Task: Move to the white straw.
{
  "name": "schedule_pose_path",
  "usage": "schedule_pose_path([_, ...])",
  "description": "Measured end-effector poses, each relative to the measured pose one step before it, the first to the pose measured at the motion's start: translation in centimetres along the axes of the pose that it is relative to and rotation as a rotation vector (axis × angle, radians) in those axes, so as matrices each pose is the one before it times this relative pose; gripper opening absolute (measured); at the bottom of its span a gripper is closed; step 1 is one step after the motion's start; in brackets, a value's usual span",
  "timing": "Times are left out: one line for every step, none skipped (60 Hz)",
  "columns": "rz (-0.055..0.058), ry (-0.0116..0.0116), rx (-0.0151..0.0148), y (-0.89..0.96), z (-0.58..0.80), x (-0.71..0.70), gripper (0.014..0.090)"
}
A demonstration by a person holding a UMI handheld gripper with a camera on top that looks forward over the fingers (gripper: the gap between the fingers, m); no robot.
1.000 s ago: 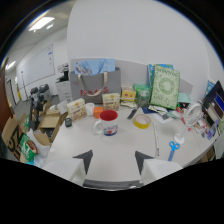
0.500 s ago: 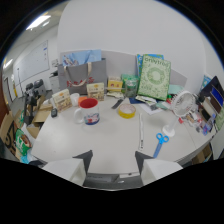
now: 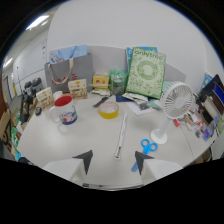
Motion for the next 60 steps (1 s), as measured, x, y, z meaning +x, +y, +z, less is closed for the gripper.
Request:
schedule_pose_path([-0.0013, -0.0043, -0.00046, -0.047, 0.344, 0.11, 0.084])
schedule_pose_path([-0.0011, -0.00346, -0.00065, -0.043, 0.324, 0.13, 0.0841])
schedule_pose_path([-0.0004, -0.00293, -0.00091, -0.026, 0.336, 0.107, 0.0841])
schedule_pose_path([-0.0002, -0.0031, -0.00144, -0.062, 0.371, 0.028, 0.084])
schedule_pose_path([-0.001, -0.00351, -0.00187, -0.033, 0.342, 0.056, 0.0841])
schedule_pose_path([-0.0006, -0.00347, -0.0022, -0.042, 0.319, 0.056, 0.0841])
schedule_pose_path([-0.0005, -0.0031, -0.00149, -0.038, 0.339, 0.051, 0.0842])
schedule_pose_path([-0.0004, -0.00211, -0.00082, -0.049, 0.357, 0.095, 0.084])
schedule_pose_path([-0.0008, -0.00157, -0.00121, -0.063, 0.339, 0.094, 0.0841])
schedule_pose_path([-0.001, -0.00193, -0.00127, -0.082, 0.337, 0.094, 0.0839])
schedule_pose_path([-0.0015, -0.00263, 0.0001, -0.101, 0.297, 0.103, 0.084])
schedule_pose_path([-0.0013, -0.00194, -0.00035, -0.101, 0.329, 0.052, 0.084])
schedule_pose_path([-0.0011, -0.00129, -0.00074, -0.096, 0.335, 0.061, 0.084])
schedule_pose_path([-0.0008, -0.00103, -0.00084, -0.094, 0.317, 0.05, 0.084])
schedule_pose_path([0.0002, -0.00157, 0.00082, -0.084, 0.319, 0.065, 0.0838])
schedule_pose_path([-0.0001, -0.00122, 0.00123, -0.116, 0.319, 0.042, 0.0839])
schedule_pose_path([-0.0002, -0.00156, 0.00077, -0.122, 0.31, 0.02, 0.0837])
schedule_pose_path([-0.0007, -0.00126, -0.00011, -0.097, 0.338, 0.038, 0.0838])
schedule_pose_path([-0.0005, -0.00036, -0.00069, -0.102, 0.308, 0.056, 0.0841])
schedule_pose_path([-0.0005, 0.00004, -0.00064, -0.116, 0.292, 0.067, 0.0839])
schedule_pose_path([-0.0005, -0.0005, 0.00013, -0.134, 0.293, 0.056, 0.0838])
schedule_pose_path([0.0005, -0.00071, 0.00014, -0.15, 0.239, 0.045, 0.084])
schedule_pose_path([0.0007, -0.00022, 0.00092, -0.142, 0.295, 0.021, 0.084])
schedule_pose_path([0.0014, 0.00029, 0.00024, -0.131, 0.218, 0.055, 0.0839])
schedule_pose_path([0.001, 0.00073, 0.00015, -0.136, 0.251, 0.057, 0.0839])
schedule_pose_path([0.0001, -0.00005, 0.00016, -0.12, 0.247, 0.031, 0.0838])
schedule_pose_path([0.0004, -0.00051, 0.00029, -0.12, 0.248, 0.02, 0.084])
schedule_pose_path([0.0012, -0.00026, -0.00048, -0.112, 0.254, 0.016, 0.0841])
schedule_pose_path([0.0014, 0.00063, -0.00066, -0.108, 0.248, 0.043, 0.0841])
schedule_pose_path([-0.0004, 0.00052, -0.00053, -0.128, 0.265, 0.021, 0.0841])
schedule_pose_path([0.0002, 0.00003, -0.0007, -0.106, 0.239, 0.008, 0.0839])
schedule_pose_path([0.0, -0.00065, 0.00029, -0.1, 0.204, 0.001, 0.084])
schedule_pose_path([0.0012, -0.00066, 0.00157, -0.13, 0.203, -0.013, 0.0842])
schedule_pose_path([0.0016, 0.00039, 0.00235, -0.145, 0.217, 0.013, 0.0841])
schedule_pose_path([0.0007, 0.00069, 0.00163, -0.111, 0.203, 0.02, 0.084])
schedule_pose_path([-0.0003, -0.00018, 0.00012, -0.066, 0.205, 0.004, 0.084])
schedule_pose_path([-0.0004, -0.00041, -0.00062, -0.054, 0.183, 0.004, 0.0839])
schedule_pose_path([0.0, -0.00031, -0.00109, -0.088, 0.222, 0.024, 0.0842])
schedule_pose_path([0.0, 0.00033, -0.0006, -0.085, 0.192, 0.033, 0.0841])
schedule_pose_path([0.0008, 0.00046, -0.00066, -0.043, 0.144, 0.029, 0.0841])
schedule_pose_path([0.0009, 0.00074, -0.00164, -0.011, 0.154, 0.027, 0.084])
schedule_pose_path([0.0009, 0.00045, -0.00204, -0.002, 0.137, 0.005, 0.084])
schedule_pose_path([0.001, -0.00035, -0.00175, -0.005, 0.106, 0.002, 0.0839])
schedule_pose_path([0.0009, -0.00034, -0.00116, -0.025, 0.098, -0.008, 0.084])
schedule_pose_path([0.0003, -0.00112, -0.00106, -0.022, 0.121, 0.038, 0.084])
schedule_pose_path([0.0009, 0.00059, -0.00173, -0.001, 0.084, 0.042, 0.0839])
schedule_pose_path([0.001, 0.00093, -0.00199, 0.006, 0.039, 0.02, 0.0839])
schedule_pose_path([0.0009, 0.00076, -0.00133, 0.0, 0.057, 0.02, 0.0839])
schedule_pose_path([0.0013, 0.00041, -0.00092, -0.008, 0.036, 0.008, 0.0841])
schedule_pose_path([0.0014, 0.00055, -0.00065, -0.007, 0.037, -0.011, 0.084])
schedule_pose_path([0.0003, 0.00026, -0.00057, 0.007, 0.042, 0.008, 0.0841])
schedule_pose_path([-0.0009, 0.00038, 0.00013, -0.011, 0.073, 0.032, 0.0842])
schedule_pose_path([0.0002, 0.00029, -0.00075, -0.022, 0.023, -0.023, 0.0841])
schedule_pose_path([0.0001, 0.00008, 0.0, -0.006, 0.028, -0.011, 0.0842])
schedule_pose_path([0.0, 0.00037, 0.00034, -0.017, 0.024, -0.002, 0.0842])
schedule_pose_path([-0.0003, 0.00034, 0.00072, -0.017, 0.018, -0.008, 0.084])
schedule_pose_path([-0.0008, 0.00039, 0.00061, -0.016, 0.01, 0.003, 0.084])
schedule_pose_path([-0.0002, 0.0007, -0.0007, 0.011, 0.007, -0.013, 0.0843])
schedule_pose_path([-0.0005, -0.00072, -0.00121, 0.017, 0.008, -0.004, 0.0844])
schedule_pose_path([-0.0005, -0.0014, -0.00062, 0.009, 0.015, -0.041, 0.0843])
